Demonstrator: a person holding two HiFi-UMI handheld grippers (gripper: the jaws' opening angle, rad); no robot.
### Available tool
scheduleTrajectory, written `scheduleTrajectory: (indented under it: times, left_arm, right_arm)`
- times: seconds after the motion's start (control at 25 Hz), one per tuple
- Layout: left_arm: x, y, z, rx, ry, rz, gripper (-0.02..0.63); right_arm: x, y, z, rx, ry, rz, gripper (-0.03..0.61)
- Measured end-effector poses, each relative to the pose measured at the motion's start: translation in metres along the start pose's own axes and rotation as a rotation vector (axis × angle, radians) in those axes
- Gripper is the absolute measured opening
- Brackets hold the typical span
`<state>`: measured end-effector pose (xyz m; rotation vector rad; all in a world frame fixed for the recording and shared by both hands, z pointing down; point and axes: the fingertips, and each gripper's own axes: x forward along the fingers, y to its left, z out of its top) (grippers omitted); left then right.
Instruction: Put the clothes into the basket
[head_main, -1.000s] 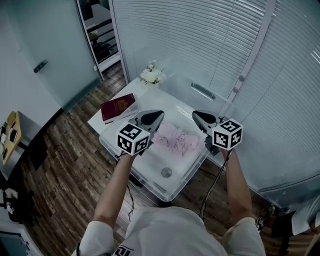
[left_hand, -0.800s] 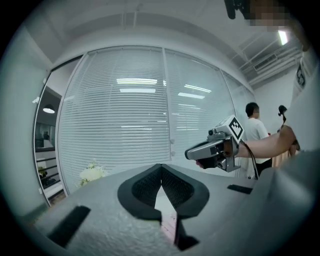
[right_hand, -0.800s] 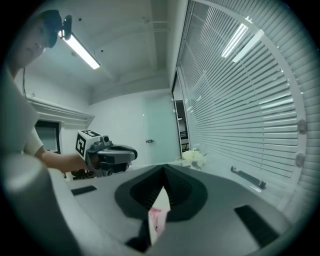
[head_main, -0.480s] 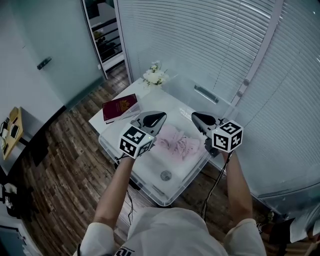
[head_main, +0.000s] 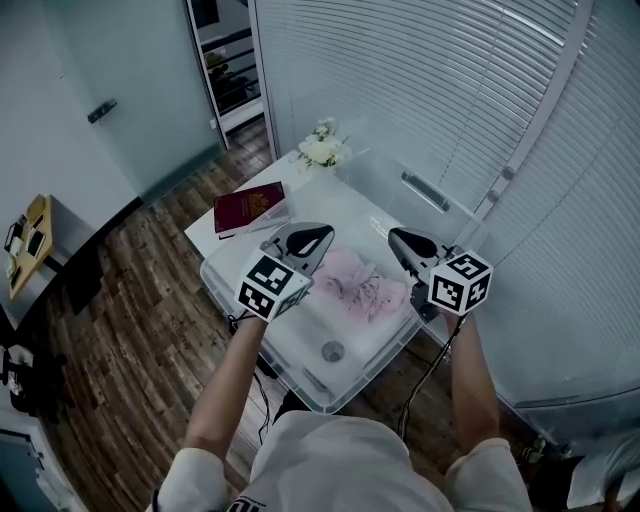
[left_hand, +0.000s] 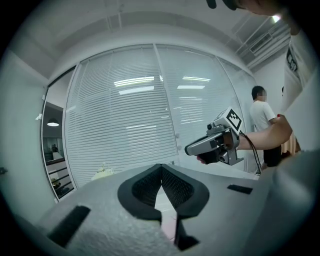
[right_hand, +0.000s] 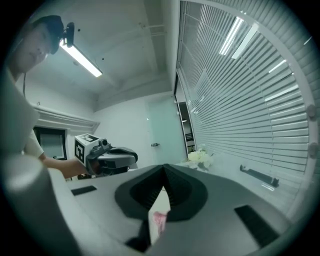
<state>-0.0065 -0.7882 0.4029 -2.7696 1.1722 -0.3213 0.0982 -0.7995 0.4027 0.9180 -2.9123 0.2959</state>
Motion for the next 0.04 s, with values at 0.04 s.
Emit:
scheduleTrajectory:
  times: [0.04]
  left_arm:
    - [0.0004, -0.0001, -0.0011, -0.005, -0.002, -0.003, 0.012]
  right_arm:
    - [0.0006, -0.0003, -0.0003, 0.004, -0.004, -0.002, 0.018]
